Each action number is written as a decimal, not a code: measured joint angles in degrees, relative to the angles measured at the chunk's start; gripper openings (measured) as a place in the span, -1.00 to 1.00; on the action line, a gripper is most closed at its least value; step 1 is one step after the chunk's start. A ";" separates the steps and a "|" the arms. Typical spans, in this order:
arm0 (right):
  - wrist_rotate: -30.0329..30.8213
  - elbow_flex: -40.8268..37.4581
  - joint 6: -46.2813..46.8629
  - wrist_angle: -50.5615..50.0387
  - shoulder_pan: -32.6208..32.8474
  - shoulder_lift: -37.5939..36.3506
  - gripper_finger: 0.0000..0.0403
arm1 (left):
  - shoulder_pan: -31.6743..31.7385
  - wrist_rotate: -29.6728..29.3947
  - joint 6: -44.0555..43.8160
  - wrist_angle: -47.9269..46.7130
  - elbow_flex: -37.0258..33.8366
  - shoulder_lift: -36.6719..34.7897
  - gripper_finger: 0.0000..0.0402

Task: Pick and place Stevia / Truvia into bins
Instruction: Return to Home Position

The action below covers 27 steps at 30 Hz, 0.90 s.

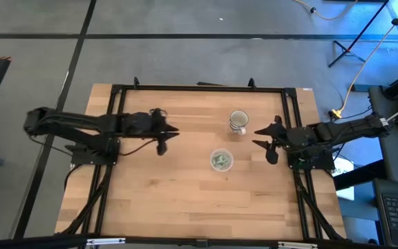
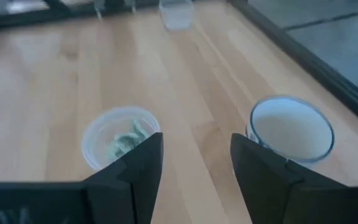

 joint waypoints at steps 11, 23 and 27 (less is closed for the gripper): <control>0.22 -2.28 -4.21 4.31 0.00 -6.25 -0.05 | 1.29 -1.65 -0.55 6.59 -17.61 -22.79 -0.66; 0.05 -15.25 -7.28 16.19 0.00 -17.33 -0.05 | 1.51 -4.30 1.38 5.40 -25.78 -41.15 -0.64; 0.06 -16.40 -8.75 14.81 0.00 -22.95 -0.05 | 1.51 -5.90 1.01 3.96 -27.20 -46.45 -0.64</control>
